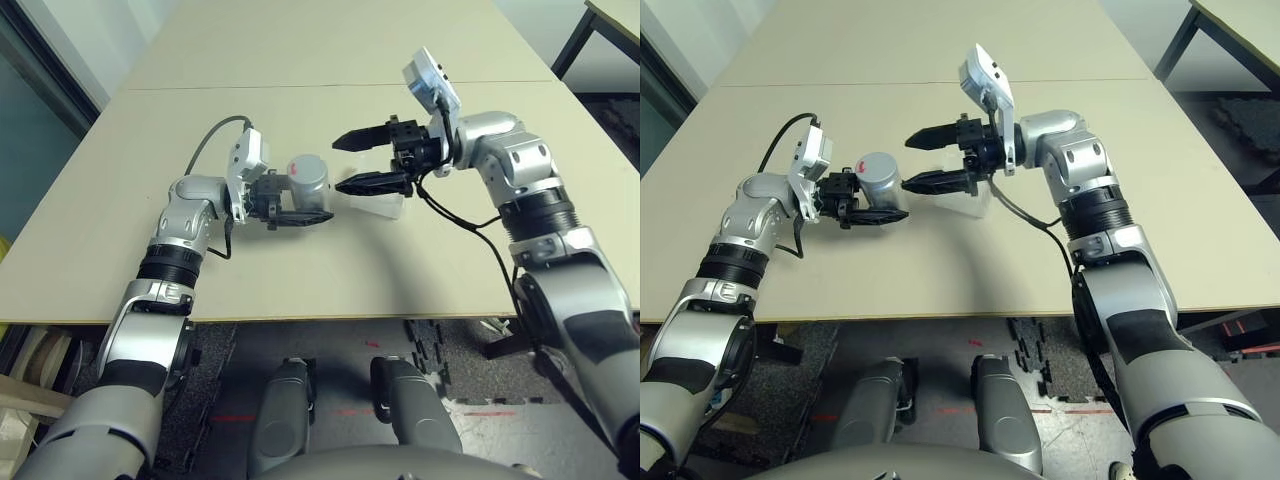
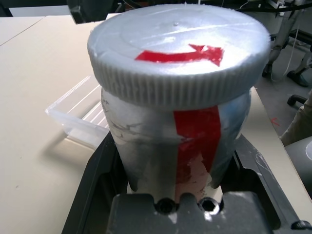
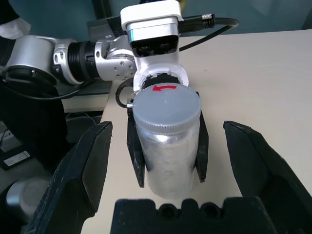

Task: Pour the medicine from the bottle into the box.

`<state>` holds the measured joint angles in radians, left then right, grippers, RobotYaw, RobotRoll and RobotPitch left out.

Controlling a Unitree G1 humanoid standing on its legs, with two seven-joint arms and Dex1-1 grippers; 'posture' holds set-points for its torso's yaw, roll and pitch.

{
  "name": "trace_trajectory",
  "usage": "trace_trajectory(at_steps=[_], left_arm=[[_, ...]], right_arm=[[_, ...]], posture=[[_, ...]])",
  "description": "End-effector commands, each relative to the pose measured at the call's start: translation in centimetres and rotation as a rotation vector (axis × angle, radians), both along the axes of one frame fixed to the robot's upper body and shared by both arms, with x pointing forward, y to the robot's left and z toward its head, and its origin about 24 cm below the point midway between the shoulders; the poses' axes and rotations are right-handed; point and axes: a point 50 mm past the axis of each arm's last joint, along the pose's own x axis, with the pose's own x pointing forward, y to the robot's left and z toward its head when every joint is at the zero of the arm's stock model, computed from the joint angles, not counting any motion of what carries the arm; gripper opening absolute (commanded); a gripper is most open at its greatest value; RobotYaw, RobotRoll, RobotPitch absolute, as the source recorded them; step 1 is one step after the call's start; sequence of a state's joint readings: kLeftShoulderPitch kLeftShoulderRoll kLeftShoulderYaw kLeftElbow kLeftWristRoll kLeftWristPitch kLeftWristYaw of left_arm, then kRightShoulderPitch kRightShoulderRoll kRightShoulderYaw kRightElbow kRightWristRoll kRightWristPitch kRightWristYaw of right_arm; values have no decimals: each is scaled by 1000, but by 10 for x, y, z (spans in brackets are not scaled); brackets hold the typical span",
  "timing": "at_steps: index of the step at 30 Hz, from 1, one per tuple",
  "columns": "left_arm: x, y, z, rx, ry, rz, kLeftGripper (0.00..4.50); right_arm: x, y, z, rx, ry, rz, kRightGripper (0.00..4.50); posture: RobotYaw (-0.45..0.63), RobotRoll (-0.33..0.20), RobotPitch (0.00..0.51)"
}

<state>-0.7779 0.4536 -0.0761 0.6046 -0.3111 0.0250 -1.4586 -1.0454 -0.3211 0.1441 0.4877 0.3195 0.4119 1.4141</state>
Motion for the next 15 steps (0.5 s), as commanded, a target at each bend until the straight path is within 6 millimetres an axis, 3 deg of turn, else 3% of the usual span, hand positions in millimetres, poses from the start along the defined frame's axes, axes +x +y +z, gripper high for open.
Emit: trace_trajectory(at_steps=[1, 15], left_arm=[[-1, 1, -1, -5, -6, 6, 2682], [-2, -1, -1, -10, -6, 7, 2682]], right_arm=[[0, 10, 4, -7, -24, 20, 4500], [5, 28, -2, -14, -44, 39, 4500]], posture=[[10, 0, 131], [29, 0, 124]])
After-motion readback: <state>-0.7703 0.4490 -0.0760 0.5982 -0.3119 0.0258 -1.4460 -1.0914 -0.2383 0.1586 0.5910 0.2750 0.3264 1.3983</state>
